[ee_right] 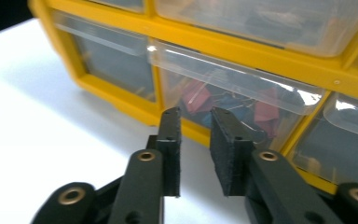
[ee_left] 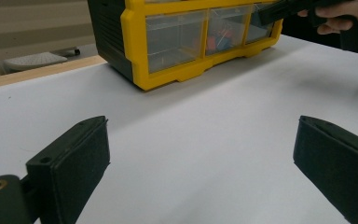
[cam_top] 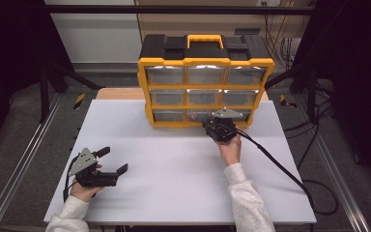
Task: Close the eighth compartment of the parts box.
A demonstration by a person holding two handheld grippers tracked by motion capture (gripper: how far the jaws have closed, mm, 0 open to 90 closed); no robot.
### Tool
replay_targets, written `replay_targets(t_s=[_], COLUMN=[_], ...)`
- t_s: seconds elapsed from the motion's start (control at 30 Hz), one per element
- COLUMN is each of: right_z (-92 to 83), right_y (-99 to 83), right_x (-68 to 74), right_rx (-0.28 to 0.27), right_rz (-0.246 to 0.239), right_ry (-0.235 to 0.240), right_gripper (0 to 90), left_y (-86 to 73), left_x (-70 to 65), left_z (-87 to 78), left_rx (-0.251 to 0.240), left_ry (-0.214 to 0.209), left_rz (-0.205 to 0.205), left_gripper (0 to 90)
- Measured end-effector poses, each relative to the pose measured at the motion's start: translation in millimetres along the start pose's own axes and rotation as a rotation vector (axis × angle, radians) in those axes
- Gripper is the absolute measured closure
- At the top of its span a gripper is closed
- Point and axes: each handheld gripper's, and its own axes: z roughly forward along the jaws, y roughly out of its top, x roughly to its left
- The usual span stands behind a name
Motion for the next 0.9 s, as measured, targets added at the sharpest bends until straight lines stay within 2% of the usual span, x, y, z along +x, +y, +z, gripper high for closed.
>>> replay_targets(t_s=[0.2, 0.33, 0.53, 0.67, 0.9], right_z=[-26.6, -40.4, -59.2, -72.6, -92.7], right_y=[-8.0, -15.7, -29.9, -38.1, -52.4], right_x=[3.4, 6.4, 7.2, 5.9, 1.5], right_rx=[-0.055, -0.091, -0.119, -0.14, -0.177], right_rz=[-0.005, -0.053, -0.089, -0.065, -0.053], right_ry=[0.05, 0.057, 0.069, 0.094, 0.128], right_gripper=[33.5, 17.4, 6.9, 3.0, 0.6], left_y=[0.0, -0.2, -0.1, -0.1, -0.4], left_x=[0.3, -0.4, -0.5, -1.0, -1.3], left_z=[-0.2, 0.2, 0.1, 0.3, 0.7], left_rx=[-0.002, 0.001, 0.0, 0.0, 0.001], left_ry=[0.001, 0.0, 0.0, -0.001, 0.0], left_rz=[-0.002, 0.0, -0.001, 0.0, 0.001], left_gripper=[3.1, 3.1, 3.1, 3.1, 3.1])
